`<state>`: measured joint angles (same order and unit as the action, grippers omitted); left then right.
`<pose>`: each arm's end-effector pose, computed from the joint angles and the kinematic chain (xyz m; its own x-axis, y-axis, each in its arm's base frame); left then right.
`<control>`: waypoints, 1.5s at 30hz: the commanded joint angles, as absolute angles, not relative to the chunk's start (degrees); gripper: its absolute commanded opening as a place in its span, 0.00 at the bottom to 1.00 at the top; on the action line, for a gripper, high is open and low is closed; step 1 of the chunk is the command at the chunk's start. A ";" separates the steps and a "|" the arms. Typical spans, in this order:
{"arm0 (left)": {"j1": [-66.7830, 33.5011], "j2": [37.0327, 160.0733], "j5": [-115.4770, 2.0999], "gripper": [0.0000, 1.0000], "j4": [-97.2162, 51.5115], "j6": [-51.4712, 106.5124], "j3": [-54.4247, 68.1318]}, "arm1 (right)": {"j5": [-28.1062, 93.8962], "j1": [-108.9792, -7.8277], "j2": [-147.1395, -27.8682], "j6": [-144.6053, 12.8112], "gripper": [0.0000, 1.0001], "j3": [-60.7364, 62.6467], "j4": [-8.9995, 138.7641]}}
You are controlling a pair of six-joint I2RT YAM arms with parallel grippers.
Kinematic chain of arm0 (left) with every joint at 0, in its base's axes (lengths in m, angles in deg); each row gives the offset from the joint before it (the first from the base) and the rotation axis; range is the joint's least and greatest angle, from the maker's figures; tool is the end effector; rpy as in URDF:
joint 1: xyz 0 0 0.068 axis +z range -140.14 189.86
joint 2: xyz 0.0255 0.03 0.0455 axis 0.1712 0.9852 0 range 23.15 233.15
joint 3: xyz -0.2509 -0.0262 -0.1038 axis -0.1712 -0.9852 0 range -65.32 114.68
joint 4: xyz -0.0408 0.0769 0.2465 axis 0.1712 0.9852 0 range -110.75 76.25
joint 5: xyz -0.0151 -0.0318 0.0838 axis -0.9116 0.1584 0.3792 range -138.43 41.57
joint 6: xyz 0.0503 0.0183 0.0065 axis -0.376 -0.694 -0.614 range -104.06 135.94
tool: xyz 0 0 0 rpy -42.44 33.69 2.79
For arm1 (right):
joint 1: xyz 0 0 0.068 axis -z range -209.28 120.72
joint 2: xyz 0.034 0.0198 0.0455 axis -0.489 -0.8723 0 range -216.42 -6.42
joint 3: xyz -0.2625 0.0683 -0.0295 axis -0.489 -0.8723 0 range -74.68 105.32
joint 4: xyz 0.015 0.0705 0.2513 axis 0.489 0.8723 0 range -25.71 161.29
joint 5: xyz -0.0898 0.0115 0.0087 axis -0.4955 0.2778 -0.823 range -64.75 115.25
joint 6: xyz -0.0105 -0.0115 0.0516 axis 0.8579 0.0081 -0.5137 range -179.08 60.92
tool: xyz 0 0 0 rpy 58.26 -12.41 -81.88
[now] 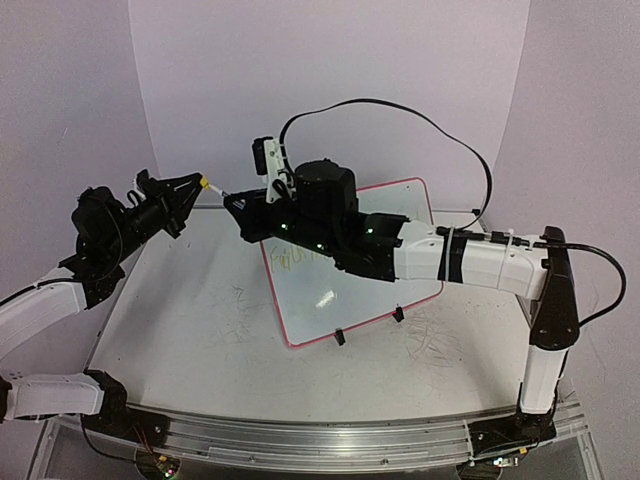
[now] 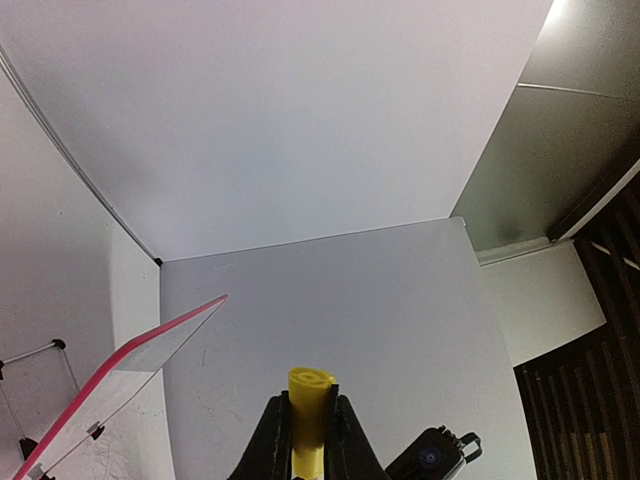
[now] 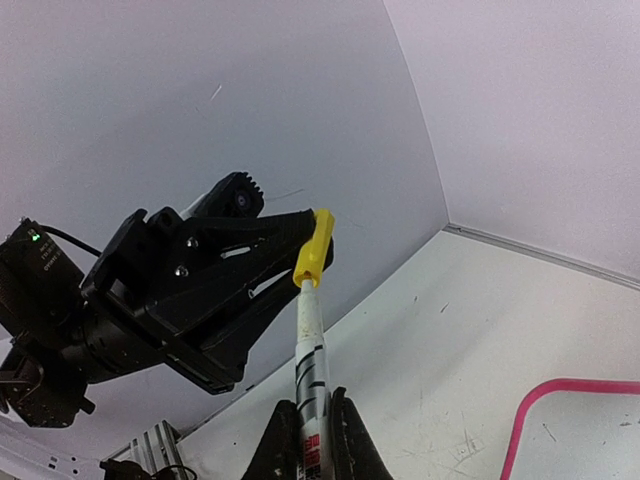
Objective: Write a sentence on the whiteboard
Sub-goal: Insert the whiteboard marker without the cap into the pen cap.
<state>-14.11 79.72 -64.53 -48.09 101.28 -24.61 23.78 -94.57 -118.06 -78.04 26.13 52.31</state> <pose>0.2085 -0.1035 0.3460 -0.6218 -0.7715 -0.1345 0.2331 -0.0183 -0.9723 0.2009 0.4347 0.3741 -0.2837 0.1604 -0.9454 -0.8515 0.4112 0.3253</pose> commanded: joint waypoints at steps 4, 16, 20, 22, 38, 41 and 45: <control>-14.22 78.96 -64.16 0.00 -50.98 100.61 -23.77 | 23.83 -94.73 -116.27 -78.08 0.00 26.35 51.45; -14.33 78.78 -64.71 0.00 -50.96 101.02 -23.82 | 22.56 -94.72 -118.36 -78.52 0.00 28.94 51.45; -14.33 78.55 -64.88 0.00 -50.98 101.14 -23.84 | 21.81 -94.72 -119.39 -78.68 0.00 30.16 51.46; -14.32 78.54 -64.95 0.00 -50.98 101.23 -23.95 | 21.81 -94.72 -120.17 -78.68 0.00 31.27 51.53; -16.31 78.36 -64.09 0.00 -51.00 97.29 -23.78 | 13.99 -95.39 -129.12 -75.04 0.00 42.41 53.47; -17.61 78.12 -63.23 0.00 -51.02 95.78 -24.39 | 9.28 -96.23 -132.30 -71.75 0.00 46.71 54.33; -20.57 77.77 -61.67 0.00 -51.05 92.99 -25.00 | 4.58 -96.34 -135.33 -68.87 0.00 50.33 55.14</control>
